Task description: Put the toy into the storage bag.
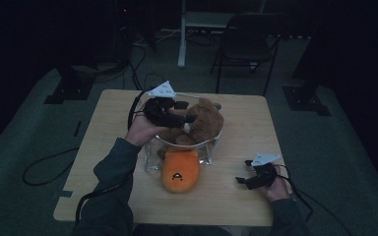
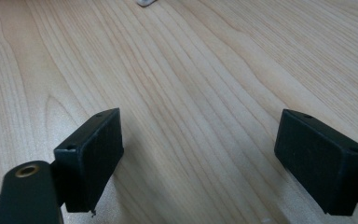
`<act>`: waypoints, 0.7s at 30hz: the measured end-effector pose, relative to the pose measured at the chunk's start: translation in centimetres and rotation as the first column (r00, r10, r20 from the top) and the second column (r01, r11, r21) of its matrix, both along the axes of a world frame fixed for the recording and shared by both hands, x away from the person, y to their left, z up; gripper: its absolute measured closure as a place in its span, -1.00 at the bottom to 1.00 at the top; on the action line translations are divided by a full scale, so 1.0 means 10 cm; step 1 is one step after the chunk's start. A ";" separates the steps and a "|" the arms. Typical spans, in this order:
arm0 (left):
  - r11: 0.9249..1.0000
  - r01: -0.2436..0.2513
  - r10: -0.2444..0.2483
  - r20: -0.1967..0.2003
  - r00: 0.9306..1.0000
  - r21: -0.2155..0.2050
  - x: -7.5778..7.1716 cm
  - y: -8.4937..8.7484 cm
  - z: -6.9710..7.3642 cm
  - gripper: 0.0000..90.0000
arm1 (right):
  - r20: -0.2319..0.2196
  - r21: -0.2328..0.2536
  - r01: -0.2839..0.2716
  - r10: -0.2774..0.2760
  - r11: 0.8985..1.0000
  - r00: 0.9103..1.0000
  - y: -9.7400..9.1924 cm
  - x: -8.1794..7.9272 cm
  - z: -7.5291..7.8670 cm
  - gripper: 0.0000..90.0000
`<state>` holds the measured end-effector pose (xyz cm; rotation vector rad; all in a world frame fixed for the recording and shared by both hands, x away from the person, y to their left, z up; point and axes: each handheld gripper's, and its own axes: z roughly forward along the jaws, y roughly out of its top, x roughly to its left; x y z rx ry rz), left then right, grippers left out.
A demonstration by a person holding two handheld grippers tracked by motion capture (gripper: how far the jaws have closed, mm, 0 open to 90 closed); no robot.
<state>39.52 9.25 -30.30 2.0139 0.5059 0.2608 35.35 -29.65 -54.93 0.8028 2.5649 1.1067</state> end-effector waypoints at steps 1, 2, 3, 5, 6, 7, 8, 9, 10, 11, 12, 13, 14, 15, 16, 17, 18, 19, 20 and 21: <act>1.000 -0.005 0.005 0.000 1.000 0.001 0.00 0.02 -0.01 -0.08 | -0.001 0.000 0.000 0.000 1.000 1.000 0.00 0.00 0.00 -0.68; 1.000 -0.007 0.007 -0.004 1.000 -0.002 -0.01 0.03 -0.01 -0.08 | -0.001 0.000 0.000 0.000 1.000 1.000 0.00 0.00 0.00 -0.68; 1.000 -0.008 0.008 -0.007 1.000 -0.002 -0.01 0.04 -0.02 -0.08 | 0.000 0.000 0.000 0.000 1.000 1.000 0.00 0.00 0.00 -0.68; 1.000 -0.016 0.016 -0.008 1.000 -0.005 -0.02 0.07 -0.03 -0.08 | 0.000 0.000 0.000 0.000 1.000 1.000 0.00 0.00 0.00 -0.67; 1.000 -0.020 0.020 -0.009 1.000 -0.005 -0.03 0.08 -0.03 -0.08 | 0.000 0.000 0.000 0.000 1.000 1.000 0.00 0.00 0.00 -0.68; 1.000 -0.024 0.023 -0.009 1.000 -0.007 -0.04 0.09 -0.04 -0.08 | -0.001 0.000 0.000 0.000 1.000 1.000 0.00 0.00 0.00 -0.68; 1.000 -0.026 0.026 -0.009 1.000 -0.012 -0.05 0.10 -0.04 -0.08 | -0.001 0.000 0.000 0.000 1.000 1.000 0.00 0.00 0.00 -0.67; 0.999 -0.030 0.029 -0.009 1.000 -0.020 -0.06 0.11 -0.04 -0.08 | 0.000 0.000 0.000 0.000 1.000 1.000 0.00 0.00 0.00 -0.68; 0.999 -0.031 0.031 -0.008 0.999 -0.028 -0.07 0.13 -0.05 -0.08 | 0.000 0.000 0.000 0.000 1.000 1.000 0.00 0.00 0.00 -0.67; 0.999 -0.032 0.032 -0.009 0.999 -0.034 -0.07 0.14 -0.05 -0.08 | 0.000 0.000 0.000 0.000 1.000 1.000 0.00 0.00 0.00 -0.68; 0.999 -0.034 0.034 -0.010 0.999 -0.038 -0.08 0.15 -0.06 -0.09 | 0.001 0.000 -0.001 0.001 1.000 1.000 0.00 0.00 0.00 -0.68; 0.998 -0.037 0.036 -0.010 0.999 -0.042 -0.09 0.16 -0.06 -0.09 | 0.000 0.000 0.000 0.000 1.000 1.000 0.00 0.00 0.00 -0.68; 0.998 -0.040 0.040 -0.011 0.999 -0.043 -0.10 0.17 -0.07 -0.09 | 0.000 0.000 0.000 0.000 1.000 1.000 0.00 0.00 0.00 -0.68; 0.998 -0.042 0.041 -0.011 0.999 -0.044 -0.11 0.17 -0.08 -0.09 | 0.000 0.000 0.000 0.000 1.000 1.000 0.00 0.00 0.00 -0.68; 0.998 -0.039 0.039 -0.012 0.999 -0.045 -0.12 0.18 -0.09 -0.09 | 0.000 0.000 0.000 0.000 1.000 1.000 0.00 0.00 0.00 -0.68; 0.998 -0.041 0.040 -0.016 0.999 -0.052 -0.12 0.19 -0.10 -0.08 | 0.000 0.000 0.000 0.000 1.000 1.000 0.00 0.00 0.00 -0.68; 0.998 -0.043 0.042 -0.018 0.999 -0.050 -0.13 0.19 -0.10 -0.08 | 0.000 0.000 0.000 0.000 1.000 1.000 0.00 0.00 0.00 -0.68; 0.998 -0.043 0.042 -0.020 0.999 -0.054 -0.14 0.20 -0.11 -0.08 | 0.000 0.000 0.000 0.000 1.000 1.000 0.00 0.00 0.00 -0.68; 0.997 -0.042 0.041 -0.023 0.999 -0.057 -0.15 0.21 -0.11 -0.08 | 0.000 0.000 0.000 0.000 1.000 1.000 0.00 0.00 0.00 -0.68; 0.997 -0.042 0.040 -0.024 0.999 -0.059 -0.15 0.21 -0.11 -0.08 | 0.000 0.000 0.000 0.000 1.000 1.000 0.00 0.00 0.00 -0.68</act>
